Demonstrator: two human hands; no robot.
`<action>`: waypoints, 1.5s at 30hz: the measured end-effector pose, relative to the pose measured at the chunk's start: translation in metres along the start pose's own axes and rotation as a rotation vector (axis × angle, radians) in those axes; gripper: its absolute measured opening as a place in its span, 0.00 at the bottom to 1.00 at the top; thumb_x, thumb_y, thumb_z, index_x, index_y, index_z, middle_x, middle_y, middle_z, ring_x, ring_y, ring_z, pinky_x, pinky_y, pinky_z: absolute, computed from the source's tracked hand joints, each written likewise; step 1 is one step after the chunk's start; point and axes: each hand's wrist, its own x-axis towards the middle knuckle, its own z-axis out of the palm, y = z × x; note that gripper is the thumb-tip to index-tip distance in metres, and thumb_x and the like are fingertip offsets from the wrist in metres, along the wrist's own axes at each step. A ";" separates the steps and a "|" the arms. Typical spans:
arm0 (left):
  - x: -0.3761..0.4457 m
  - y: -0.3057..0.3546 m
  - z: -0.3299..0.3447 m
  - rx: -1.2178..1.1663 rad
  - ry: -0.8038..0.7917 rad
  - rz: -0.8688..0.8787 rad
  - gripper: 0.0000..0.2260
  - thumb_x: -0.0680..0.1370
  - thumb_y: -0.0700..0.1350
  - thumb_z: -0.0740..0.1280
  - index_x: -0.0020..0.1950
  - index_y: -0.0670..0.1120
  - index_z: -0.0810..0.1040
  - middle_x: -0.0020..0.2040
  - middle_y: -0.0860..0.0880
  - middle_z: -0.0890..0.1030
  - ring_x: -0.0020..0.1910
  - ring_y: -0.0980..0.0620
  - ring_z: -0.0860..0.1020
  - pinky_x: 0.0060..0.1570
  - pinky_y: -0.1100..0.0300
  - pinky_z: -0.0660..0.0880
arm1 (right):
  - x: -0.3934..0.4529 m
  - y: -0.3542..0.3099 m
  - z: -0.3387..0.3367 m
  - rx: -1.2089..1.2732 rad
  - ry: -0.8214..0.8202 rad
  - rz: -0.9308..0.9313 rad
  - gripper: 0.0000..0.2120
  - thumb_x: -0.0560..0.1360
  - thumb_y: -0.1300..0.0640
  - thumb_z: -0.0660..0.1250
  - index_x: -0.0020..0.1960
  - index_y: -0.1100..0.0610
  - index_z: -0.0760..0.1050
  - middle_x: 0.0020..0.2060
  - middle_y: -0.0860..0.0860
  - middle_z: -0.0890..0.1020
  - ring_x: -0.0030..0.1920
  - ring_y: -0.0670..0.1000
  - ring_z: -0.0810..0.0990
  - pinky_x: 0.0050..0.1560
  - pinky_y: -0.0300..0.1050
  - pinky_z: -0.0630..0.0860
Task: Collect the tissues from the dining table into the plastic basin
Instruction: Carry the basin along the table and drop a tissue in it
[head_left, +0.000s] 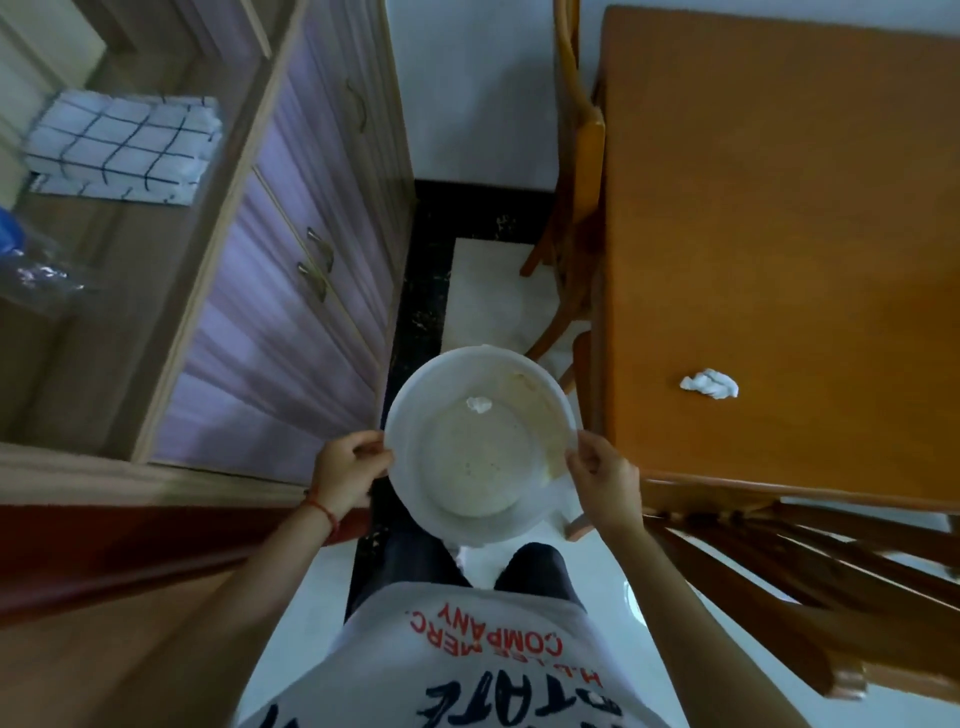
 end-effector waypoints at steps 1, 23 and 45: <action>0.006 0.003 -0.001 -0.003 -0.016 0.007 0.11 0.71 0.35 0.69 0.53 0.38 0.79 0.40 0.50 0.80 0.38 0.58 0.77 0.29 0.76 0.72 | 0.003 -0.003 0.001 0.003 0.013 0.005 0.11 0.76 0.55 0.63 0.57 0.54 0.75 0.36 0.33 0.73 0.35 0.35 0.76 0.30 0.26 0.70; 0.055 0.040 0.025 -0.051 -0.083 -0.071 0.14 0.72 0.33 0.67 0.57 0.38 0.77 0.39 0.50 0.81 0.37 0.55 0.80 0.29 0.69 0.76 | 0.027 -0.015 -0.034 0.032 0.235 -0.038 0.09 0.75 0.57 0.65 0.54 0.58 0.77 0.44 0.50 0.81 0.41 0.43 0.78 0.41 0.29 0.70; 0.059 0.058 0.050 -0.016 0.016 -0.062 0.14 0.72 0.32 0.66 0.58 0.36 0.76 0.37 0.50 0.79 0.37 0.56 0.78 0.47 0.56 0.76 | 0.110 0.015 -0.082 0.079 0.468 0.081 0.18 0.77 0.52 0.61 0.66 0.56 0.69 0.67 0.53 0.71 0.69 0.52 0.66 0.68 0.53 0.63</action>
